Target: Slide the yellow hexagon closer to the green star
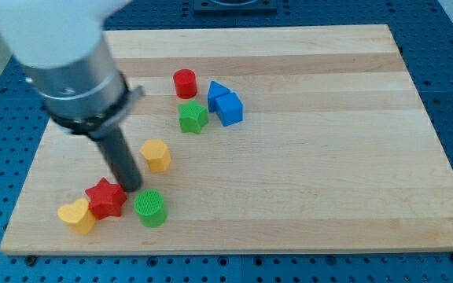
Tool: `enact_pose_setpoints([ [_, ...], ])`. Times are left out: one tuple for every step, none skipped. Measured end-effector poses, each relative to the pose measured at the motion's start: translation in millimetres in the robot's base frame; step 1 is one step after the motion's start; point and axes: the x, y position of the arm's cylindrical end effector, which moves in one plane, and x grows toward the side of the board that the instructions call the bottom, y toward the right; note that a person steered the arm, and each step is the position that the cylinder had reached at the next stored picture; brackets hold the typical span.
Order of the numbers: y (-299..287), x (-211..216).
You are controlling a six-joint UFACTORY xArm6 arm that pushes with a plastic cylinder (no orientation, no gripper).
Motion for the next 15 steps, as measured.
enact_pose_setpoints([
  [41, 0],
  [16, -8],
  [-20, -21],
  [-44, -35],
  [-48, -68],
  [-48, -54],
  [-30, -23],
  [7, -30],
  [24, -38],
  [59, -33],
  [73, -36],
  [26, -52],
  [-19, -64],
  [-27, -63],
  [-26, -58],
])
